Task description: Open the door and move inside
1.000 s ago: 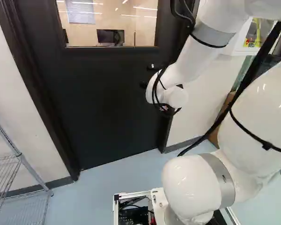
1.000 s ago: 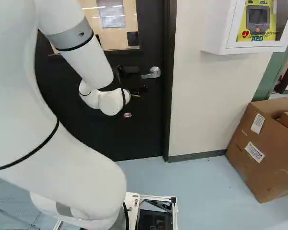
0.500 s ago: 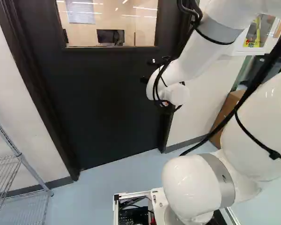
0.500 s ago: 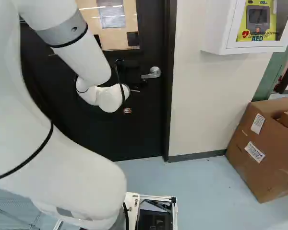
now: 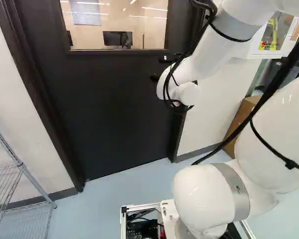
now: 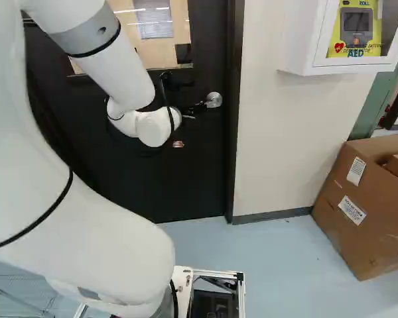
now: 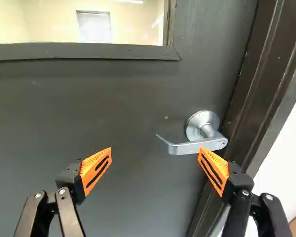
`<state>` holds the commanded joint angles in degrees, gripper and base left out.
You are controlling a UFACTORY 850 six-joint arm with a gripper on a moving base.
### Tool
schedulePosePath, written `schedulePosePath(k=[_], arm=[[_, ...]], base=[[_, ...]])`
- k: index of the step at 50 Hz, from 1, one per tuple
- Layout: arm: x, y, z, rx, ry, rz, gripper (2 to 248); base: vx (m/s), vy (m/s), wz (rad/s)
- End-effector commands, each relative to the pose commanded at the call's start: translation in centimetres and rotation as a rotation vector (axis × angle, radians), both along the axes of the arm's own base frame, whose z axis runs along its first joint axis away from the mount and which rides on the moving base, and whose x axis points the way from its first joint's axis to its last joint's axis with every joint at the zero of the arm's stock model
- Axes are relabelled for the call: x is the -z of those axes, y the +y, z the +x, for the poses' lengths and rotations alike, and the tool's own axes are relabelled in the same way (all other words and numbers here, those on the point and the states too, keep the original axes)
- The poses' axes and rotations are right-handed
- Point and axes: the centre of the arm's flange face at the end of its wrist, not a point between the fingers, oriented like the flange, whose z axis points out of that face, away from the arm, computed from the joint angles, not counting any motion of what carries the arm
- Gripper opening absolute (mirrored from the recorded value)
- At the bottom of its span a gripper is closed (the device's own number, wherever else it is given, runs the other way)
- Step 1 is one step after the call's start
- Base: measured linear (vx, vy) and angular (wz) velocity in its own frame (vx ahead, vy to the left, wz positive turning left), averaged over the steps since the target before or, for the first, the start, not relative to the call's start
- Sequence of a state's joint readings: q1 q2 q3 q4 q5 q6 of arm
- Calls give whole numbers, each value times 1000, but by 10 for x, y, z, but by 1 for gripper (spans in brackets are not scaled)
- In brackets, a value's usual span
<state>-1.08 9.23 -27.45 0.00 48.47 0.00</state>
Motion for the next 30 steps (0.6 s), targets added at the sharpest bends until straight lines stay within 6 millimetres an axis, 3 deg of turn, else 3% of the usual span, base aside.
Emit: schedulePosePath(k=[30], arm=[[-24, -9, 30, 19, -45, -1, 247]], base=[[0, 0, 0]])
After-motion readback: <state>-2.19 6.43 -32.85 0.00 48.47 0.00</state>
